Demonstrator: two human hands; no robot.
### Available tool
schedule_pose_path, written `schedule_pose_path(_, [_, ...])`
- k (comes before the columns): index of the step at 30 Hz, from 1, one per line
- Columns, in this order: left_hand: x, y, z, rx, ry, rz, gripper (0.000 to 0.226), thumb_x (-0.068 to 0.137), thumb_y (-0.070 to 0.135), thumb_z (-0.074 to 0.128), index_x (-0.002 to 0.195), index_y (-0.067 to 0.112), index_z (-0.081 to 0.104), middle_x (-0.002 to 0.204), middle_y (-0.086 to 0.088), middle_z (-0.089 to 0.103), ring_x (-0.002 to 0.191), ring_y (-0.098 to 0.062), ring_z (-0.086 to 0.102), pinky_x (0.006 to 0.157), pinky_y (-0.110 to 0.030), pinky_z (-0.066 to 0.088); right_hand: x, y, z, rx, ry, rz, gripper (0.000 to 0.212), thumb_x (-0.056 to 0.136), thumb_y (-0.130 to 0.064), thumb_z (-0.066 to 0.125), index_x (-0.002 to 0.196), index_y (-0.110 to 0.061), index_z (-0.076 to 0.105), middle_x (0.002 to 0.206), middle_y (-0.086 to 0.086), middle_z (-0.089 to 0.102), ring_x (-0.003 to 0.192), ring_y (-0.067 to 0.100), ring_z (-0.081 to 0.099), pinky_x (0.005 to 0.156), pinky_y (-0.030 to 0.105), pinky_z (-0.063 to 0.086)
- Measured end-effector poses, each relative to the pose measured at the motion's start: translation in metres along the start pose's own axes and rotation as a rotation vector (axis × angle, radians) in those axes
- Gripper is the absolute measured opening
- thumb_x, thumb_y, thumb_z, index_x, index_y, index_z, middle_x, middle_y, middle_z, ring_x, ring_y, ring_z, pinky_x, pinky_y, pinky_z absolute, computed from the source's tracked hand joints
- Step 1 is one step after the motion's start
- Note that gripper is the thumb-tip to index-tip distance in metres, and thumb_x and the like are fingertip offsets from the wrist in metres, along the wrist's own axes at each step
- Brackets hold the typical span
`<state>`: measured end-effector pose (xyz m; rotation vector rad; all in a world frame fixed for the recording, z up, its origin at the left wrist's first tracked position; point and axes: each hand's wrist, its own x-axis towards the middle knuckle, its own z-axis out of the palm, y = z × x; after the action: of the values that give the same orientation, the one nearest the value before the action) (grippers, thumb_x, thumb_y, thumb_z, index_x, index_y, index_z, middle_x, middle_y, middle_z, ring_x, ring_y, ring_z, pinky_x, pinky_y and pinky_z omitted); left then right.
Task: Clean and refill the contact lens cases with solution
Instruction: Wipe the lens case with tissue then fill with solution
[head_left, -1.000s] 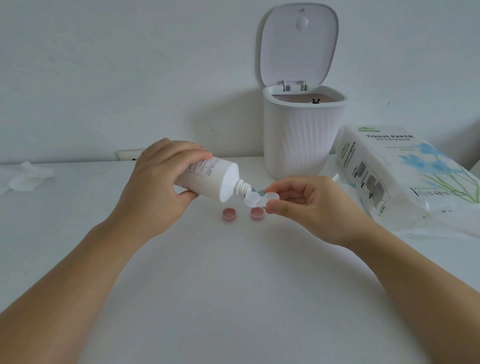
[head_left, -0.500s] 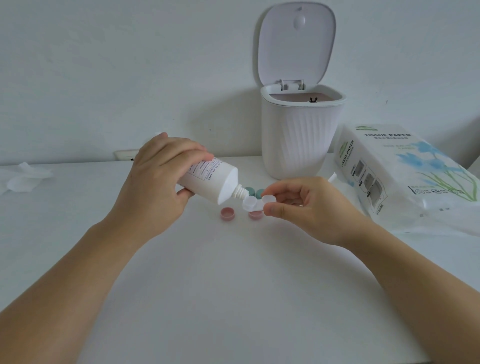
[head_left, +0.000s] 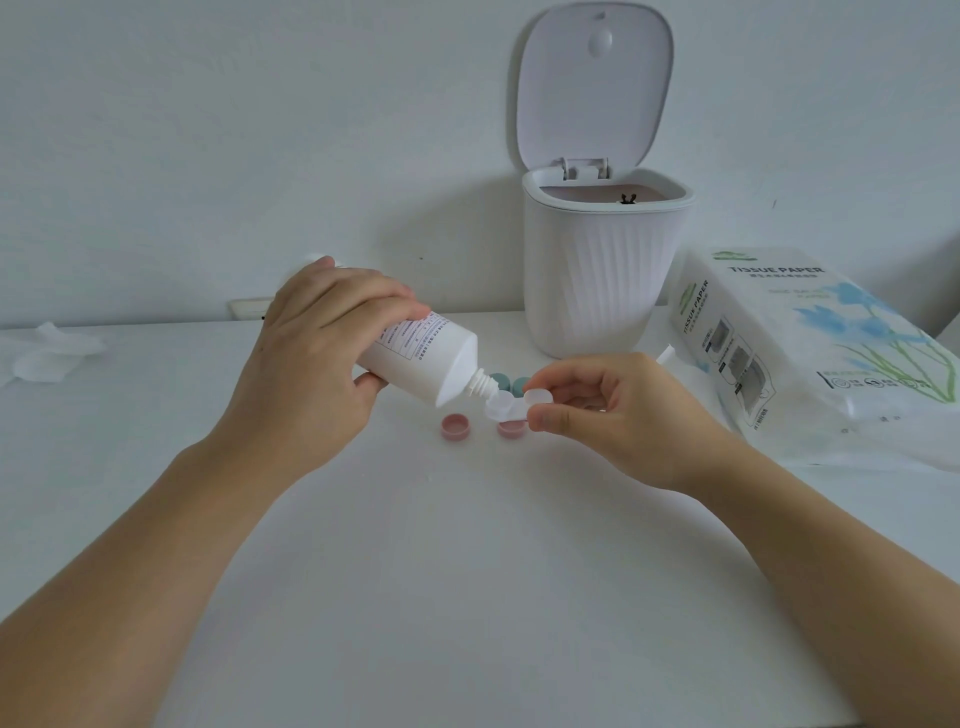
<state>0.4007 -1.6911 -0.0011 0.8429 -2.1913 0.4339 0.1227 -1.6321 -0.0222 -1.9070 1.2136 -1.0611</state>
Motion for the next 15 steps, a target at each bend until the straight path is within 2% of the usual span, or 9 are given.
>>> schedule_pose_path(5, [0.0008, 0.0001, -0.0010, 0.002, 0.010, 0.003, 0.059, 0.064, -0.009, 0.084, 0.117, 0.010, 0.069, 0.121, -0.004, 0.068, 0.115, -0.033, 0.060, 0.117, -0.046, 0.032, -0.0004, -0.0001, -0.0003, 0.001, 0.000, -0.005, 0.012, 0.088, -0.025, 0.077, 0.095, -0.034, 0.074, 0.085, -0.019, 0.078, 0.085, -0.004, 0.073, 0.076, 0.006, 0.048])
schedule_pose_path(10, [0.0007, -0.0004, -0.0001, 0.001, 0.003, -0.007, 0.061, 0.062, -0.008, 0.086, 0.118, 0.010, 0.069, 0.122, -0.004, 0.068, 0.115, -0.033, 0.060, 0.117, -0.046, 0.032, -0.0006, -0.0022, -0.0002, 0.009, 0.004, -0.017, 0.018, 0.088, -0.025, 0.077, 0.096, -0.040, 0.072, 0.084, -0.021, 0.077, 0.082, -0.006, 0.072, 0.076, 0.007, 0.050])
schedule_pose_path(15, [0.0004, -0.0012, 0.0004, -0.002, 0.004, -0.003, 0.061, 0.063, -0.007, 0.086, 0.119, 0.011, 0.069, 0.122, -0.004, 0.067, 0.116, -0.033, 0.060, 0.117, -0.045, 0.031, -0.0004, -0.0030, 0.0000, 0.010, 0.005, -0.015, 0.016, 0.088, -0.024, 0.076, 0.096, -0.037, 0.073, 0.084, -0.021, 0.077, 0.082, -0.006, 0.072, 0.075, 0.008, 0.051])
